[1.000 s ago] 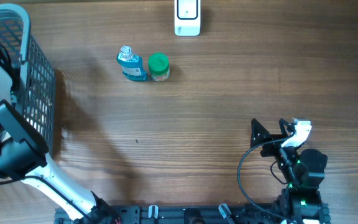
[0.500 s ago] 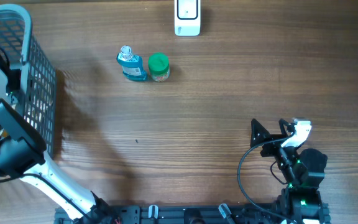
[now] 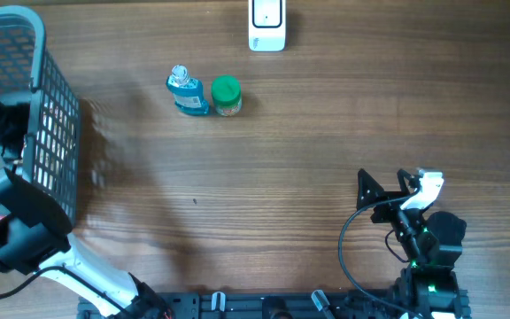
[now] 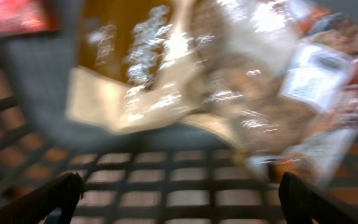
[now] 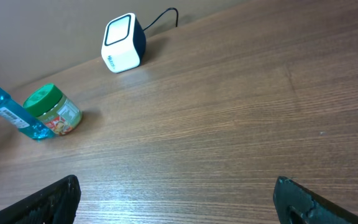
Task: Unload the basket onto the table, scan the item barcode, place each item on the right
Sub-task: 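Grasp the brown-and-white PanTree bread bag in the basket with the left gripper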
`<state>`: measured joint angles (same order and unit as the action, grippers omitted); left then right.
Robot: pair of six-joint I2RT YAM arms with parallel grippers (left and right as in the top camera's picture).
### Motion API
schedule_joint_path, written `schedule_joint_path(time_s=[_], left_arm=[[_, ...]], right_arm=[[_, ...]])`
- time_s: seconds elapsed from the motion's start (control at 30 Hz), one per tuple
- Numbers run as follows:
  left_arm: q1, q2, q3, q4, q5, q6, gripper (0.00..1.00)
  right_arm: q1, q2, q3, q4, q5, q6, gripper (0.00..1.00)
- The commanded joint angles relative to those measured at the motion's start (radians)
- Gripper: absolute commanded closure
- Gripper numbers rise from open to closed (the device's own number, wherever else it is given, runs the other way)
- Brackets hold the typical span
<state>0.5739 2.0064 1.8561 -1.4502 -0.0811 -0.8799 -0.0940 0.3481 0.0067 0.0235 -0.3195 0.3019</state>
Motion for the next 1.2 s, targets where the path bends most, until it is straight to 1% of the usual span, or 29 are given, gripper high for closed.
schedule_joint_path(time_s=[0.0, 0.07, 0.17, 0.27, 0.33, 0.4, 0.47, 0.53, 0.63, 0.7, 0.73, 0.77, 0.83, 0.97, 1.17], left_arm=[[-0.004, -0.028, 0.008, -0.056, -0.150, 0.008, 0.00], [-0.005, -0.028, 0.008, -0.055, -0.160, 0.009, 0.00], [-0.005, -0.028, -0.015, -0.006, -0.164, 0.009, 0.00], [-0.005, -0.053, -0.138, 0.071, -0.180, 0.005, 0.00], [-0.002, -0.127, -0.228, 0.123, -0.195, 0.006, 0.00], [0.008, -0.286, -0.298, 0.170, -0.200, 0.010, 0.00], [0.025, -0.462, -0.364, 0.267, -0.201, 0.010, 0.00], [0.057, -0.547, -0.433, 0.339, -0.201, 0.010, 0.00], [0.117, -0.554, -0.577, 0.409, -0.195, 0.009, 0.00], [0.179, -0.554, -0.712, 0.515, -0.135, 0.017, 0.00], [0.221, -0.554, -0.773, 0.586, -0.077, 0.049, 0.00], [0.244, -0.554, -0.797, 0.616, -0.057, 0.066, 0.00], [0.264, -0.553, -0.798, 0.646, -0.063, 0.092, 0.00], [0.264, -0.520, -0.798, 0.695, -0.069, 0.092, 0.00], [0.263, -0.367, -0.798, 0.744, -0.057, 0.092, 0.00]], right_arm=[[0.002, 0.002, -0.002, 0.003, 0.005, -0.003, 0.00], [0.002, 0.002, -0.002, 0.005, 0.005, -0.003, 0.00], [0.002, 0.002, -0.002, 0.005, 0.005, -0.003, 0.00], [0.002, 0.002, -0.002, 0.003, 0.005, -0.003, 0.00], [0.002, 0.002, -0.002, 0.003, 0.005, -0.003, 0.00], [0.002, 0.002, -0.002, 0.002, 0.005, -0.003, 0.00], [0.002, 0.002, -0.002, 0.003, 0.005, -0.003, 0.00], [0.002, 0.002, -0.002, 0.003, 0.005, -0.003, 0.00], [0.002, 0.002, -0.002, 0.003, -0.002, -0.003, 0.00], [0.002, 0.002, -0.002, 0.004, -0.040, -0.003, 0.00], [0.002, 0.002, -0.002, 0.005, -0.056, -0.003, 0.00], [0.002, 0.002, -0.002, 0.005, -0.059, -0.003, 0.00], [0.002, 0.002, -0.002, 0.005, -0.059, -0.003, 0.00], [0.002, 0.002, -0.002, 0.005, -0.068, -0.003, 0.00], [0.002, 0.002, -0.002, 0.005, -0.071, -0.003, 0.00]])
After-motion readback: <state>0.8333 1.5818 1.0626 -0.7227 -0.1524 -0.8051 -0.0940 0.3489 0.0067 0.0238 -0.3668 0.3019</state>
